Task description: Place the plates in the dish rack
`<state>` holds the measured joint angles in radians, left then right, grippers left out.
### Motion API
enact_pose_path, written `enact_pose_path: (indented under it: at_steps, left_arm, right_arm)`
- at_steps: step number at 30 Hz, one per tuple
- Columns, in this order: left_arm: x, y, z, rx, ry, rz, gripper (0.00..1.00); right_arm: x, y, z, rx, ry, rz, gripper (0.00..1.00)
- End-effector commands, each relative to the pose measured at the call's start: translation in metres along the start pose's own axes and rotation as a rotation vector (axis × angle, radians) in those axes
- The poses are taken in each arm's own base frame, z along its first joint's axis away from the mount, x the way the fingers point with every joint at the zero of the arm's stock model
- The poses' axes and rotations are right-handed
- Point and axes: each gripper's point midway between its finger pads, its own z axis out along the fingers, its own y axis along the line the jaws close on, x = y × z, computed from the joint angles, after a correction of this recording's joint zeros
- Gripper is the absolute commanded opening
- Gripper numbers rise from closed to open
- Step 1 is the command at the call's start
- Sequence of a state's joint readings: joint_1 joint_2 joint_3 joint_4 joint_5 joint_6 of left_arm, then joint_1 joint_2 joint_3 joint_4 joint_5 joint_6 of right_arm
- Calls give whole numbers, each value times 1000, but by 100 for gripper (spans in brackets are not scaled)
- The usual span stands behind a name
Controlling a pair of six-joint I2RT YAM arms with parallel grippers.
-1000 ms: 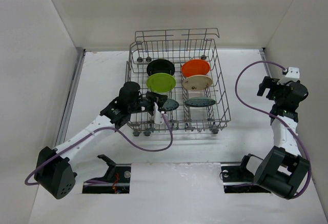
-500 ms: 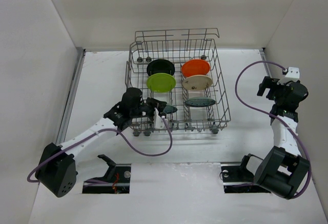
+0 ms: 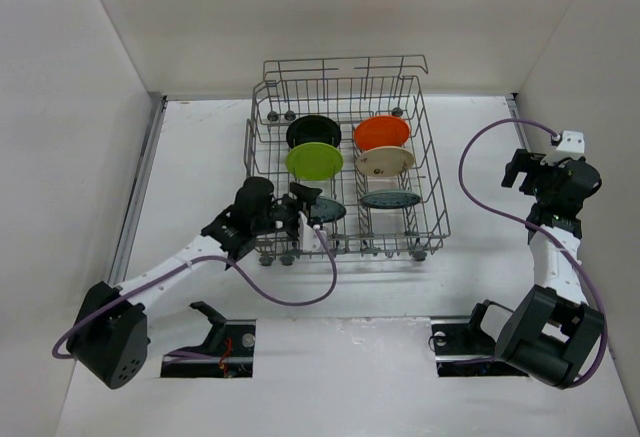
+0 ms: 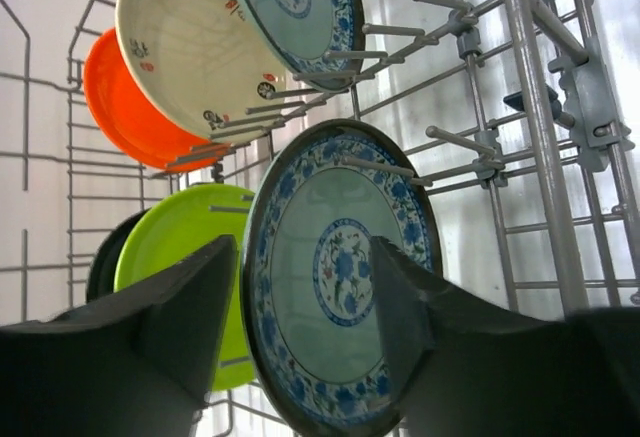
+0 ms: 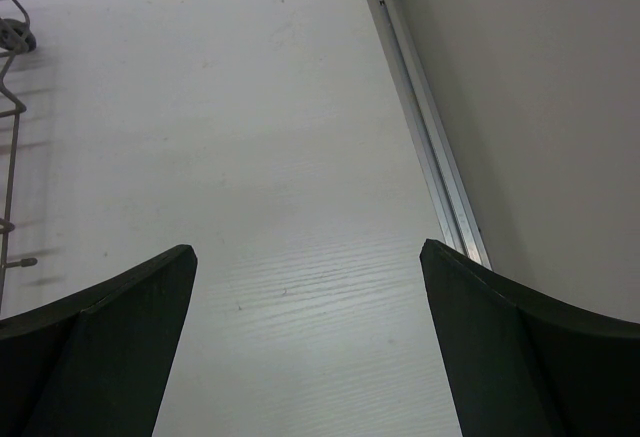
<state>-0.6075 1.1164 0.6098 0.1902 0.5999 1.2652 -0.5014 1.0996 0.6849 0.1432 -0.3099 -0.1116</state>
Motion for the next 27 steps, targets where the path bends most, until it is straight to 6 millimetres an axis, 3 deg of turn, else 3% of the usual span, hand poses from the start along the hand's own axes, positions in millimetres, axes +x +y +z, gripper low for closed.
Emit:
enact_pose_path:
  at_steps: [1,4,12,16,19,21,23,27]
  left_arm:
    - [-13,12,-10,-50,-1,-50,65]
    - [-20,25,-20,-86,15,-48,80]
    - [-54,62,-53,-189,32,-6,99]
    - [-70,103,-73,-301,54,14,100]
    - [-72,154,-90,-445,112,-41,100]
    - [-60,194,-107,-579,178,-122,100]
    - [-29,228,-129,-721,261,-239,100]
    - [45,261,-177,-946,394,-510,100]
  right_arm:
    - [-23,1,1,-6,-75,-21,100]
    - [-23,1,2,-6,-73,-21,100]
    - [-24,1,0,-6,-81,-21,100]
    - [-24,2,0,-7,-85,-23,100]
    - [-25,2,-1,-8,-91,-25,100]
    - [-25,2,-2,-8,-91,-25,100]
    - [-25,3,-2,-8,-91,-23,100]
    - [-25,3,-1,-10,-91,-20,100]
